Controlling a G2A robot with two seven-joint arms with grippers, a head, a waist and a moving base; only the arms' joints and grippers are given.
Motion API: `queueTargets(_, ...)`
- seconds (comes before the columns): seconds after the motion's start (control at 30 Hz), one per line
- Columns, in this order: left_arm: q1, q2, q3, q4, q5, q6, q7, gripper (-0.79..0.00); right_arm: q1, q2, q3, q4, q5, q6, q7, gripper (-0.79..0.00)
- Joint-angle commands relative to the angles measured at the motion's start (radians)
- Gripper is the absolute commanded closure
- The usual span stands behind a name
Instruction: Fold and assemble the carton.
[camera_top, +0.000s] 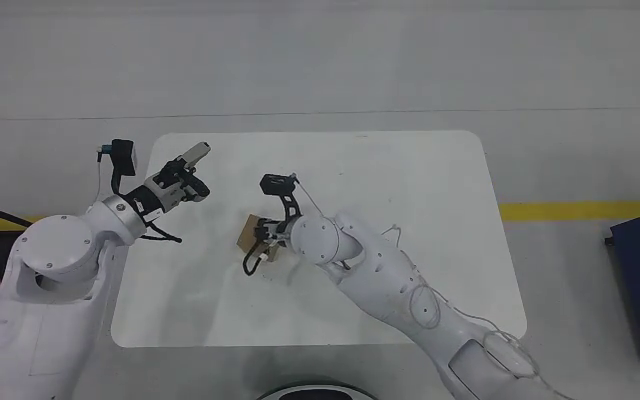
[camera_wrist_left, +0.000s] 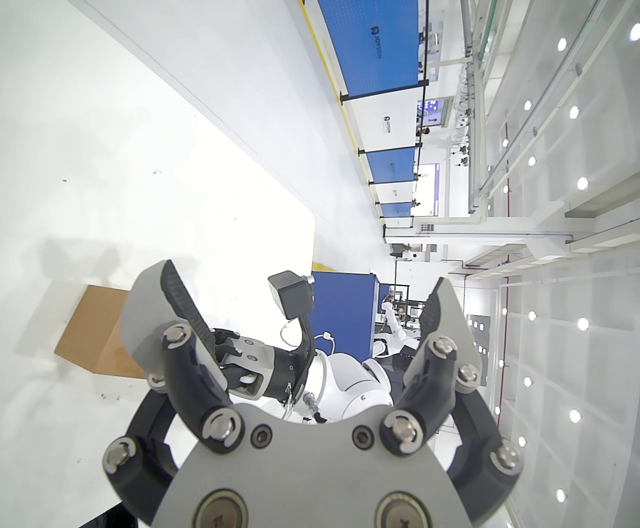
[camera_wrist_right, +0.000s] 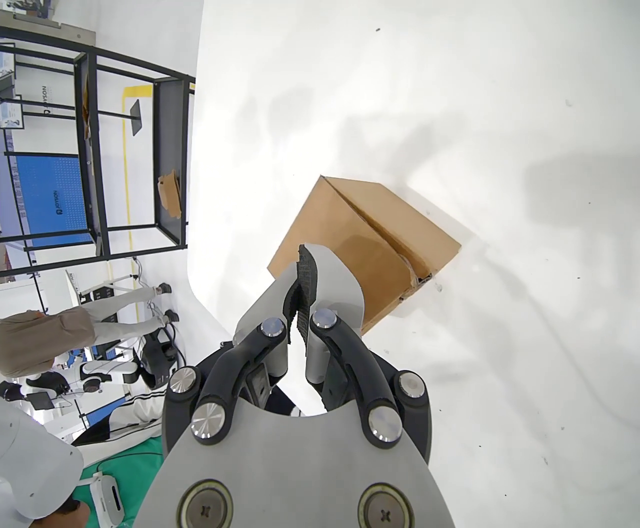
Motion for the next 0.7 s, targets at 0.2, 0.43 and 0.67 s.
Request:
queueTargets(0.2,0.000,0.000,0.000,0.000,0.000,0.000,0.000,-0.785,0.029,-0.015,-0.025,0.033,-0.018,0.042,0.026,0.000)
queueTargets(0.43,0.000,0.000,0.000,0.000,0.000,0.000,0.000,-0.785,-0.008,-0.008,-0.007,-0.032,-0.046,0.033,0.013,0.000)
queueTargets(0.67,0.000,0.000,0.000,0.000,0.000,0.000,0.000,-0.785,0.042,-0.026,-0.010,0.086,0.004,0.011,0.043,0.000)
